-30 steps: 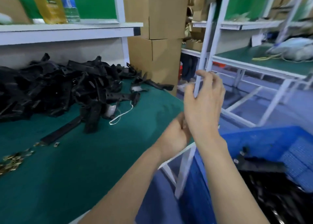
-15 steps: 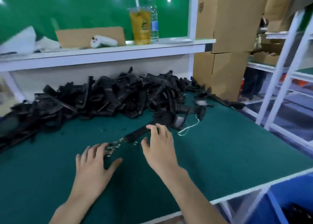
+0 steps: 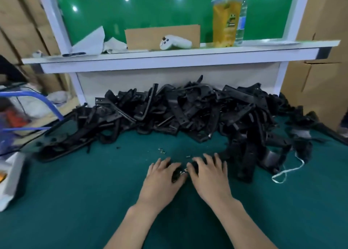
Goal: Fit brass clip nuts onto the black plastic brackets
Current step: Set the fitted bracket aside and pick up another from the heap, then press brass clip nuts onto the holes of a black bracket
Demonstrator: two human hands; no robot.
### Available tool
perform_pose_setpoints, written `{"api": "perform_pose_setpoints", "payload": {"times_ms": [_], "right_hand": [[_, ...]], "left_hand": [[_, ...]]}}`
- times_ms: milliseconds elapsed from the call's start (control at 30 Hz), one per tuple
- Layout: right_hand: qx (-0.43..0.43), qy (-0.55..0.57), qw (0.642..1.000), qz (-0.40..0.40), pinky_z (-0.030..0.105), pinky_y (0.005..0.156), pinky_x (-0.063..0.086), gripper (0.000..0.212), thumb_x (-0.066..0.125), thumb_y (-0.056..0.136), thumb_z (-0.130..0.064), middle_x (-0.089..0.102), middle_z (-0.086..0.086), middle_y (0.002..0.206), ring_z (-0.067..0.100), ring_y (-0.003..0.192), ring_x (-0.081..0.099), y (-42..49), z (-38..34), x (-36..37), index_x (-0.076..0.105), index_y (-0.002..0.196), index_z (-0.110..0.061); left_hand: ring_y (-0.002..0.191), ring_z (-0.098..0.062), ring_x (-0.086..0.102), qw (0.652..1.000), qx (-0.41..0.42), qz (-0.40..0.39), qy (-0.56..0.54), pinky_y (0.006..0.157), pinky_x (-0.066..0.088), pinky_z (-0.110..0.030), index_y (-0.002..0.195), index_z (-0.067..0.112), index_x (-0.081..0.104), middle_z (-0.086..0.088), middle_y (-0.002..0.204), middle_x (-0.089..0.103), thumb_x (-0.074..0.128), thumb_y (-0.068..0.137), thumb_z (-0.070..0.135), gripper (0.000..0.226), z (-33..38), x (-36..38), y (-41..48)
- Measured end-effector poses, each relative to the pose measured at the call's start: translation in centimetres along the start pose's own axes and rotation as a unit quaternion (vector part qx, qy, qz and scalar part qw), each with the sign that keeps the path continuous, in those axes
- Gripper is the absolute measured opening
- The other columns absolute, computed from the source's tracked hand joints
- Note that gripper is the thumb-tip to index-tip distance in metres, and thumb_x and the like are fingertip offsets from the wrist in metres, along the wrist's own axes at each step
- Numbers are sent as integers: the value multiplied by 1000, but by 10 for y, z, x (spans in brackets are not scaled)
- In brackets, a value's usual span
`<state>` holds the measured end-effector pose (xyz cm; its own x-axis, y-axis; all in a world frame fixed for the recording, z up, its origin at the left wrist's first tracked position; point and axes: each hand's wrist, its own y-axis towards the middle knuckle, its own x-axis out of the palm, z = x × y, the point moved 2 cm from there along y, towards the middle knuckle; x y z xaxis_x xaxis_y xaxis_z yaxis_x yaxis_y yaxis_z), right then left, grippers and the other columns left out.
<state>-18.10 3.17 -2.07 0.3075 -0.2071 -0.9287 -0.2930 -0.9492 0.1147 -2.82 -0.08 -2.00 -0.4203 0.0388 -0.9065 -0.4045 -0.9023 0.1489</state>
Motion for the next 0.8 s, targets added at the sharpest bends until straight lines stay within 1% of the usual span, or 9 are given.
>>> {"api": "perform_pose_setpoints", "payload": {"times_ms": [133, 233, 300, 400, 500, 533, 633, 733, 800], "right_hand": [[-40, -49, 997, 34, 51, 119, 24, 47, 29, 103, -54, 49, -4, 147, 28, 146, 28, 7, -9, 8, 51, 138, -32], [-55, -37, 996, 62, 46, 115, 32, 43, 35, 102, -55, 57, -4, 136, 26, 140, 38, 4, -10, 6, 59, 127, -30], [-60, -5, 995, 86, 43, 110, 38, 39, 41, 100, -54, 61, -2, 125, 25, 131, 46, 2, -11, 3, 64, 109, -25], [-51, 83, 992, 84, 39, 106, 41, 29, 54, 97, -48, 52, 4, 124, 25, 132, 41, 0, -12, 1, 54, 93, -19], [-23, 160, 985, 53, 28, 99, 40, 16, 60, 97, -28, 38, 6, 137, 25, 140, 30, -2, -7, -4, 45, 99, -23], [-14, 173, 984, 39, 27, 95, 39, 17, 59, 97, -23, 33, 7, 144, 26, 141, 30, -4, -6, -6, 44, 104, -26], [-1, 200, 980, 2, 29, 80, 44, 33, 55, 97, -17, 16, 3, 157, 31, 130, 46, -5, -3, -13, 38, 118, -37], [-13, 153, 988, 8, 27, 66, 39, 41, 52, 94, -16, 25, -4, 151, 26, 105, 58, -6, 2, -19, 36, 125, -39], [-22, 100, 994, 25, 27, 70, 40, 42, 53, 94, -19, 33, -5, 144, 20, 100, 56, -9, 3, -23, 36, 128, -37]], "left_hand": [[138, -6, 40, 999, 15, 21, -44, 104, 45, -32, 125, 41, 61, 19, 147, 48, 51, 98, 51, 30, -3, 0, -1], [122, -7, 51, 997, 37, 38, -53, 94, 48, -28, 115, 33, 65, 18, 129, 56, 53, 99, 44, 22, -3, -3, -3], [108, -11, 53, 996, 52, 59, -37, 89, 46, -27, 109, 28, 65, 14, 115, 58, 52, 100, 41, 20, -3, -6, -4], [101, -15, 51, 994, 64, 84, -7, 93, 41, -28, 111, 26, 64, 10, 110, 57, 46, 104, 39, 24, -5, -6, -4], [105, -13, 49, 994, 73, 81, 13, 99, 36, -28, 122, 32, 63, 10, 114, 54, 41, 105, 42, 29, -6, -5, -3], [106, -12, 48, 994, 76, 74, 14, 99, 35, -27, 123, 35, 63, 11, 114, 53, 42, 104, 45, 30, -5, -4, -3], [105, -9, 46, 995, 80, 62, 4, 98, 33, -26, 116, 39, 65, 14, 111, 52, 46, 101, 52, 28, -5, -4, -3], [102, -10, 47, 993, 90, 70, 14, 94, 34, -26, 111, 36, 63, 15, 109, 52, 48, 101, 49, 22, -4, -4, -2], [101, -9, 48, 993, 94, 76, 12, 93, 35, -26, 110, 32, 61, 14, 109, 52, 48, 102, 46, 20, -2, -5, -3]]}}
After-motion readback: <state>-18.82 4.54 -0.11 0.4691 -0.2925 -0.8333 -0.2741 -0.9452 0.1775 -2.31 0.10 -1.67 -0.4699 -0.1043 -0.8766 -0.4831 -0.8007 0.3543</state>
